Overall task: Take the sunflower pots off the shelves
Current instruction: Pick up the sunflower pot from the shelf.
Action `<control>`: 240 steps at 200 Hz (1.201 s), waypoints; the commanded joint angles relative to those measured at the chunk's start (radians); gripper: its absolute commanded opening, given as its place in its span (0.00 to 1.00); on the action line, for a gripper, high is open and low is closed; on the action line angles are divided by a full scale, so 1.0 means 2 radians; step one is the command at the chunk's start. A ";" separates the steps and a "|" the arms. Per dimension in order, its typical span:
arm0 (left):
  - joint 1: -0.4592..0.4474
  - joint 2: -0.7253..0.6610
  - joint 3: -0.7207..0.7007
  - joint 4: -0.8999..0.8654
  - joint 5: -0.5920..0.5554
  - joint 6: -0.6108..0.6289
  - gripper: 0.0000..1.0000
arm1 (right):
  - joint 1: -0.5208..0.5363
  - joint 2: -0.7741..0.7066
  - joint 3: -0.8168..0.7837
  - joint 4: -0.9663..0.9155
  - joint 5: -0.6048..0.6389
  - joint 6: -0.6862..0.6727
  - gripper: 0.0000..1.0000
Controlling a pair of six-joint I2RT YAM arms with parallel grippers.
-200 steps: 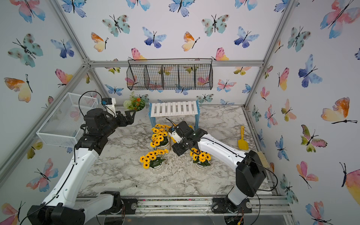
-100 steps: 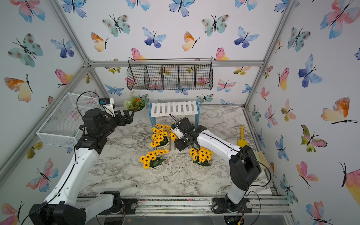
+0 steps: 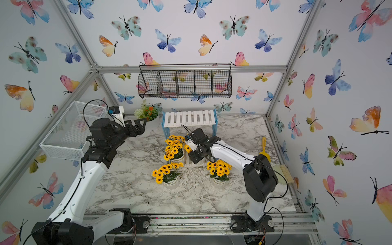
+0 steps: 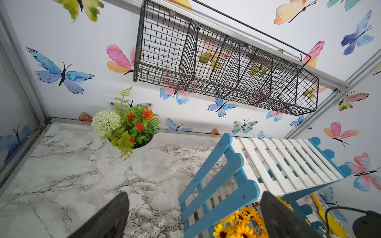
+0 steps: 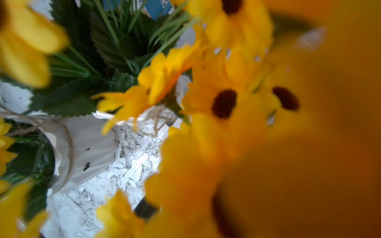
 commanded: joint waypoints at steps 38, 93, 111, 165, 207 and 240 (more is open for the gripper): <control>0.004 0.002 -0.004 0.014 0.013 -0.002 0.98 | -0.002 0.023 0.021 -0.012 0.018 -0.014 0.48; 0.004 0.000 -0.005 0.015 0.013 -0.003 0.98 | -0.002 0.038 0.026 -0.016 0.022 -0.018 0.44; 0.004 0.000 -0.004 0.015 0.013 -0.002 0.98 | -0.002 0.042 0.026 -0.016 0.026 -0.017 0.42; 0.004 -0.001 -0.006 0.017 0.012 -0.003 0.98 | -0.002 0.047 0.025 -0.014 0.027 -0.016 0.32; 0.005 -0.002 -0.007 0.017 0.010 -0.001 0.98 | -0.002 0.047 0.023 -0.014 0.029 -0.016 0.26; 0.005 -0.003 -0.007 0.017 0.010 -0.002 0.98 | -0.002 0.043 0.025 -0.015 0.028 -0.015 0.18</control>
